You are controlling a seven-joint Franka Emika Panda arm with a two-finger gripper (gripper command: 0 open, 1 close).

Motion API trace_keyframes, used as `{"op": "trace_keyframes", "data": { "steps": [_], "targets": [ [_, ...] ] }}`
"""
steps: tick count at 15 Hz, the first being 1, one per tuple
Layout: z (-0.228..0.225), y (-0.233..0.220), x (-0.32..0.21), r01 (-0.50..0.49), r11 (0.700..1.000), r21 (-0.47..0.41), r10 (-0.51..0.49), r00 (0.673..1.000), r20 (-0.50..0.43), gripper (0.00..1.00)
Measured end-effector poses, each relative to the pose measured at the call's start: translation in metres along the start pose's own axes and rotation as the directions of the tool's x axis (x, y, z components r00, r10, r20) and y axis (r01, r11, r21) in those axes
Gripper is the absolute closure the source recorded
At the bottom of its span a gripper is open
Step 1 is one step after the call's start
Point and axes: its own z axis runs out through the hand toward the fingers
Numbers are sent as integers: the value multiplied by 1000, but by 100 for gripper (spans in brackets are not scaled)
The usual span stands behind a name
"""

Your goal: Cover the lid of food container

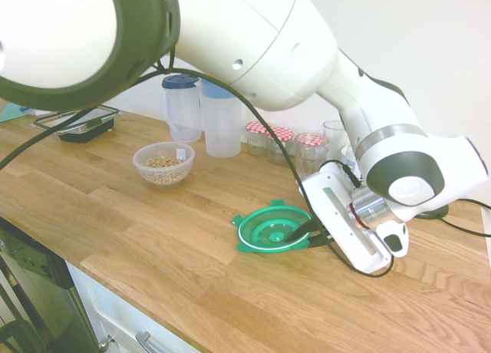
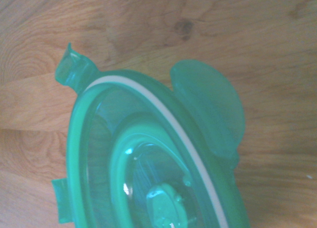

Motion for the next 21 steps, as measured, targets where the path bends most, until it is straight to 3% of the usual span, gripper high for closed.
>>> {"op": "trace_keyframes", "data": {
  "steps": [5, 7, 9, 12, 15, 21],
  "targets": [
    [-125, -58, -107, -21, 966, -258, -41, 972, -230, 100],
    [-169, -85, -162, -50, 939, -341, -72, 939, -338, 100],
    [-185, -114, -199, -91, 906, -413, -106, 896, -430, 100],
    [-167, -169, -224, -170, 842, -512, -166, 821, -547, 100],
    [-114, -220, -235, -271, 763, -587, -235, 730, -642, 100],
    [-9, -277, -287, -498, 595, -630, -390, 507, -769, 100]
  ]
}}
